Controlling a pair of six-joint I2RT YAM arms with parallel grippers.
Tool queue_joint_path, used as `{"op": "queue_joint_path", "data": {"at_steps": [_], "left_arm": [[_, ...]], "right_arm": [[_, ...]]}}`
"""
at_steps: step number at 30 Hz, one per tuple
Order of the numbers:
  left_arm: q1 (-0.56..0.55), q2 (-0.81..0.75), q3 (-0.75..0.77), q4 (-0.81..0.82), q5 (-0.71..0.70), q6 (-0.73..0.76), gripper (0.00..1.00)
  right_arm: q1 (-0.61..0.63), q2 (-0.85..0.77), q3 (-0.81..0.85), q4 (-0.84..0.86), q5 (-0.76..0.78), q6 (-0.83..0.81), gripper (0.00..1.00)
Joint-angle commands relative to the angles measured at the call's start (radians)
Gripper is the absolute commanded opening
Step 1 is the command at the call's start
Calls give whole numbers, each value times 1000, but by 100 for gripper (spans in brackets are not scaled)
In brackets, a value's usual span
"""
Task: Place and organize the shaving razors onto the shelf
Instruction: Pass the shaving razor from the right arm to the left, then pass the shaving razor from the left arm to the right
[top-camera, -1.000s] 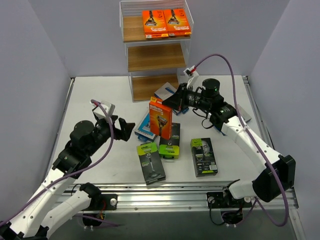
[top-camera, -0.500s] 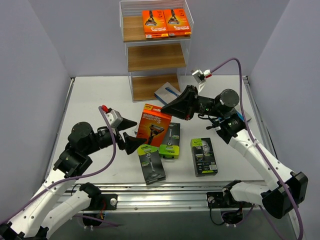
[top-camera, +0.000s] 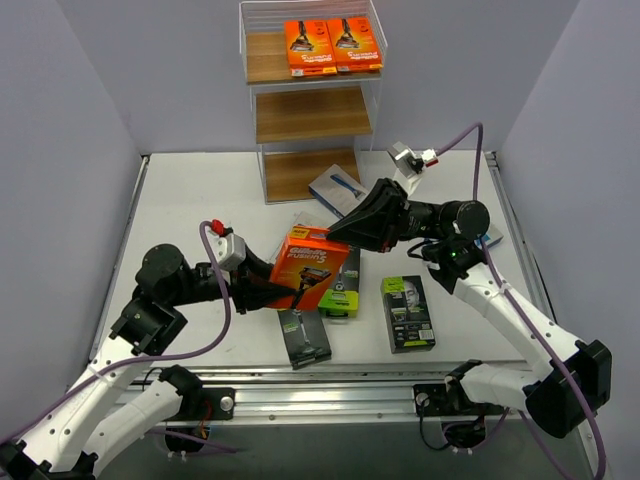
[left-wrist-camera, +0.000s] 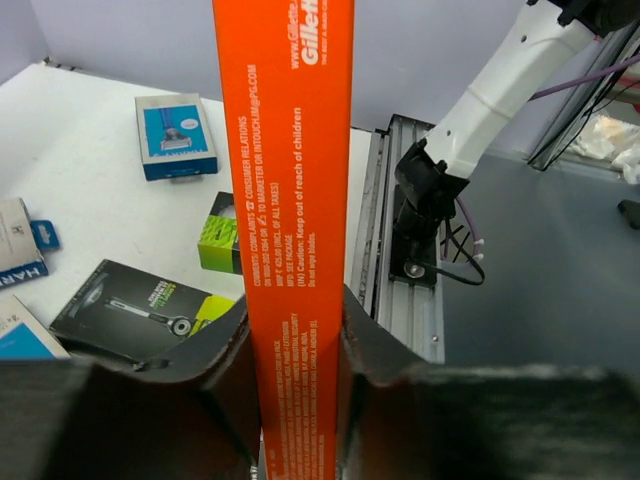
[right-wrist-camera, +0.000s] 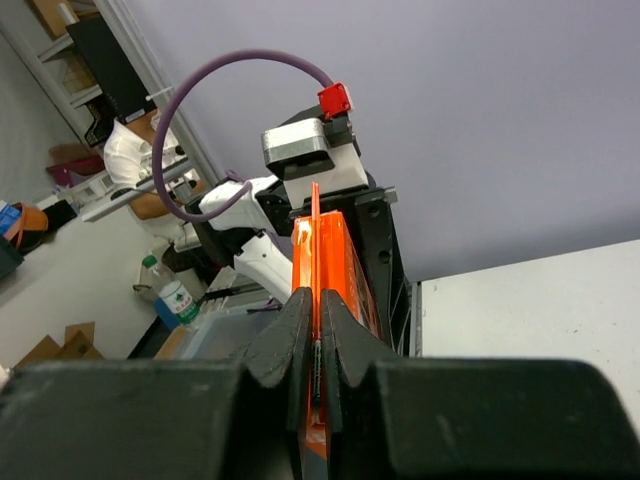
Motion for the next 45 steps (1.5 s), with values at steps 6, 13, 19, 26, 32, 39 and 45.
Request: {"op": "queue_joint_path", "data": {"at_steps": [6, 13, 19, 26, 32, 39, 45], "left_arm": [[-17, -6, 43, -7, 73, 34, 2], [-25, 17, 71, -90, 41, 69, 2], [-30, 112, 103, -185, 70, 34, 2], [-31, 131, 154, -379, 41, 16, 2], [-31, 134, 230, -451, 98, 22, 2], [-33, 154, 255, -535, 147, 37, 2], [-74, 203, 275, -593, 102, 60, 2]], "right_arm": [[7, -51, 16, -162, -30, -187, 4], [2, -97, 192, -923, 57, -709, 51], [-16, -143, 185, -997, 68, -763, 57], [-42, -181, 151, -1089, 25, -845, 53], [-58, -186, 145, -1132, -8, -884, 47], [-61, -184, 154, -1144, -45, -902, 41], [-59, -181, 177, -1161, -110, -910, 35]]}}
